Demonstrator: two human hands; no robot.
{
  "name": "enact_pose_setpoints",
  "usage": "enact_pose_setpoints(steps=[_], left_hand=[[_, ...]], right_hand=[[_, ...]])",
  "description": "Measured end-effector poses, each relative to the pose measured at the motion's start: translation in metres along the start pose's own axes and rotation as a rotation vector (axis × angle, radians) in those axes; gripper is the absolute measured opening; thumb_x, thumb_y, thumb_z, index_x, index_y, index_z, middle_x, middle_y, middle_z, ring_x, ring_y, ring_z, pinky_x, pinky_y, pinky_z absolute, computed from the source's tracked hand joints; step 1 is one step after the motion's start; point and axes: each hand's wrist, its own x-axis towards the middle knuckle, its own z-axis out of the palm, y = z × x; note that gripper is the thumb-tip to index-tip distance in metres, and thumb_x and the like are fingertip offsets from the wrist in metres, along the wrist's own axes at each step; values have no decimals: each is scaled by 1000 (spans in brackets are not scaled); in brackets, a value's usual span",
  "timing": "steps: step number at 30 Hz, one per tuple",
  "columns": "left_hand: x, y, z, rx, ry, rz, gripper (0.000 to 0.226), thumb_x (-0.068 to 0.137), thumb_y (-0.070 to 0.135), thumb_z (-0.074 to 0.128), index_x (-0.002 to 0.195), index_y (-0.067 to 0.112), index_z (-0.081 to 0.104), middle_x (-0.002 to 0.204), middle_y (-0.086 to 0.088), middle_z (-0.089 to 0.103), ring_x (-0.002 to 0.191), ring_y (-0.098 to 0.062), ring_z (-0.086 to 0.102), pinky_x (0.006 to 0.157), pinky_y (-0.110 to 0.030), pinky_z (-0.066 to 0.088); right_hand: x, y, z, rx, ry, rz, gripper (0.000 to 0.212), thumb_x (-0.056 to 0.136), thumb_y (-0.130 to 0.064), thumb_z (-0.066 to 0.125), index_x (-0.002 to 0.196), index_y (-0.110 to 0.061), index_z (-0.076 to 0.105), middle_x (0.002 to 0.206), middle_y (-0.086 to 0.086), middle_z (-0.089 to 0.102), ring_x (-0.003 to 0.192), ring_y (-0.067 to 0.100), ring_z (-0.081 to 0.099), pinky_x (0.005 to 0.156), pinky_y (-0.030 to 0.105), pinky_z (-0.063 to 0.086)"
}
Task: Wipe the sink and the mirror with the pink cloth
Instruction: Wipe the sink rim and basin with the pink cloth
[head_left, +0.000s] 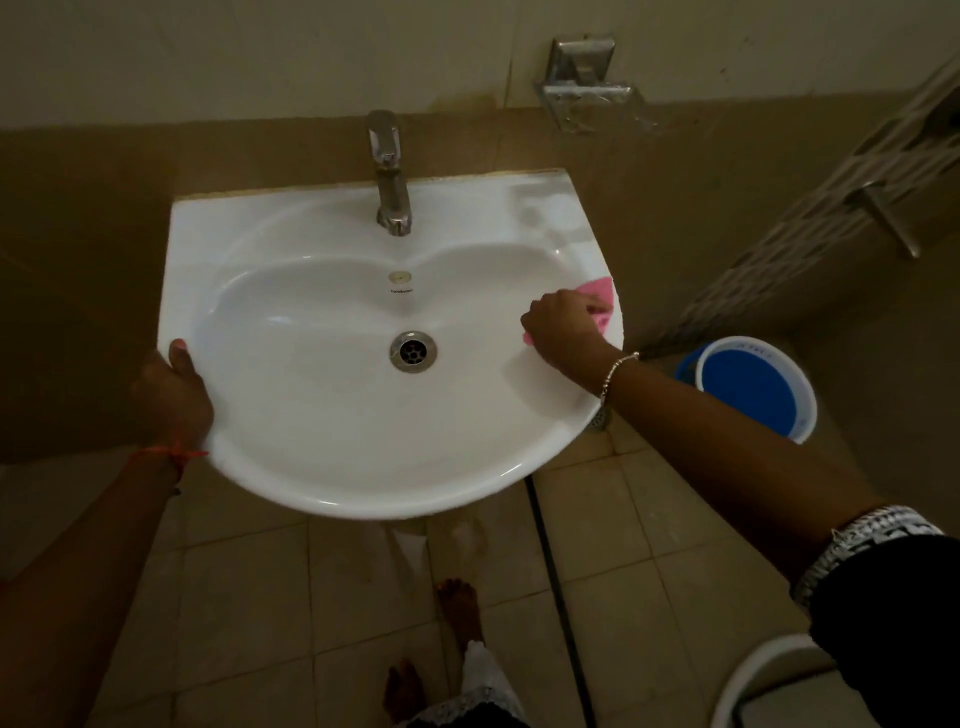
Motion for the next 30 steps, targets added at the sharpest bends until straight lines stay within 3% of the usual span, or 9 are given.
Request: enact_pose_setpoints(steps=[5, 10, 13, 16, 19, 21, 23, 26, 30], left_hand=[[-4, 6, -3, -6, -14, -5, 48, 100, 25, 30, 130, -11, 39, 133, -38, 42, 124, -49, 39, 106, -46, 27], [-2, 5, -2, -37, -16, -26, 48, 100, 26, 30, 130, -11, 40, 136, -36, 41, 127, -46, 38, 109, -45, 26], [-1, 5, -1, -34, -8, -29, 48, 100, 26, 31, 127, -12, 42, 133, -37, 43, 126, -47, 39, 107, -47, 28], [0, 5, -1, -56, -1, -18, 47, 100, 25, 32, 127, -12, 43, 133, -36, 44, 126, -46, 40, 107, -45, 28], [0, 4, 0, -43, -6, -9, 47, 100, 24, 31, 129, -12, 41, 136, -36, 42, 128, -45, 38, 109, -43, 25], [1, 3, 0, -33, -13, -15, 49, 100, 26, 30, 129, -12, 41, 135, -37, 41, 128, -46, 37, 109, -45, 25], [2, 2, 1, -41, -18, -26, 49, 100, 27, 31, 127, -12, 42, 133, -37, 43, 125, -48, 39, 107, -47, 28], [2, 1, 1, -48, -16, -16, 48, 100, 27, 31, 126, -12, 43, 132, -36, 45, 124, -48, 41, 106, -46, 30], [1, 3, 0, -32, -17, -17, 48, 100, 26, 30, 130, -10, 40, 135, -35, 43, 126, -46, 39, 106, -41, 26]], right_hand=[[-14, -33, -14, 56, -200, -45, 26, 93, -12, 44, 92, 5, 63, 93, 23, 70, 78, 37, 70, 62, 41, 60], [-6, -56, -23, 369, -323, -221, 31, 89, -13, 39, 109, -6, 62, 109, 9, 65, 100, 32, 64, 84, 38, 54], [-8, -61, -40, 489, -366, -327, 25, 89, -10, 40, 90, -5, 65, 93, 9, 61, 83, 26, 58, 72, 26, 43], [-14, -78, -68, 529, -452, -471, 33, 94, -16, 34, 99, -4, 64, 86, 8, 57, 75, 22, 52, 68, 25, 39], [-18, -85, -88, 602, -538, -540, 32, 91, -10, 35, 65, -7, 54, 67, 5, 52, 57, 17, 47, 51, 23, 36], [-14, -70, -91, 782, -631, -548, 26, 81, 4, 42, 58, -5, 50, 65, 8, 49, 57, 18, 46, 50, 22, 37], [-6, -51, -83, 1181, -704, -486, 14, 66, 15, 50, 61, 2, 52, 69, 14, 52, 67, 29, 53, 53, 25, 41], [18, -29, -66, 1419, -388, -305, 12, 57, 3, 53, 69, 3, 57, 71, 15, 56, 75, 29, 52, 52, 25, 37], [51, -14, -26, 967, 272, -149, 30, 92, -27, 49, 118, -16, 61, 115, 8, 64, 106, 27, 58, 80, 33, 45]])
